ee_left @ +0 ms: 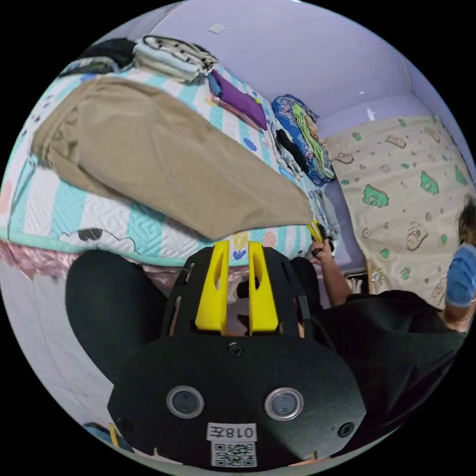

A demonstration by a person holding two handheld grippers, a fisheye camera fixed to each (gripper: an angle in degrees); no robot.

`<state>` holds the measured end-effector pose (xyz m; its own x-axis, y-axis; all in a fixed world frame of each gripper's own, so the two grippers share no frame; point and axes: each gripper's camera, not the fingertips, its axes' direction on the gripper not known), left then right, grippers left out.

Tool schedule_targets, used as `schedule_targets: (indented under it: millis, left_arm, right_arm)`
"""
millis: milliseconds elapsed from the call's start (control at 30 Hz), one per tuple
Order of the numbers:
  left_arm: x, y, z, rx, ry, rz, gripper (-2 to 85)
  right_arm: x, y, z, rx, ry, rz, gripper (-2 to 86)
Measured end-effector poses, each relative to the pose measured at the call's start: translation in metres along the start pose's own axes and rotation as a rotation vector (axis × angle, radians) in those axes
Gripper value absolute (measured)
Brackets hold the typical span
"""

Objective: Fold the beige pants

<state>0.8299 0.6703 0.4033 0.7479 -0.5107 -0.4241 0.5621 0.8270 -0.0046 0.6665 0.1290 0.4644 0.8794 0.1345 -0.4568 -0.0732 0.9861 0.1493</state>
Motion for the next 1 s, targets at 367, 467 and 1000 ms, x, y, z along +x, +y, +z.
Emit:
schedule_targets:
  millis: [367,467,1000]
  left_arm:
    - [0.072,-0.039,0.063,-0.003,-0.268,0.39,8.3]
    - [0.032,-0.062,0.083,-0.061,-0.258,0.214,7.7]
    - [-0.103,0.01,-0.105,0.464,0.124,-0.131,7.9]
  right_arm:
    - [-0.054,0.022,-0.009,0.004,0.092,0.031,10.7]
    - [-0.068,0.019,-0.001,0.005,0.085,0.058,7.3]
    - [-0.475,0.203,0.104,-0.056,0.386,-1.028,2.8]
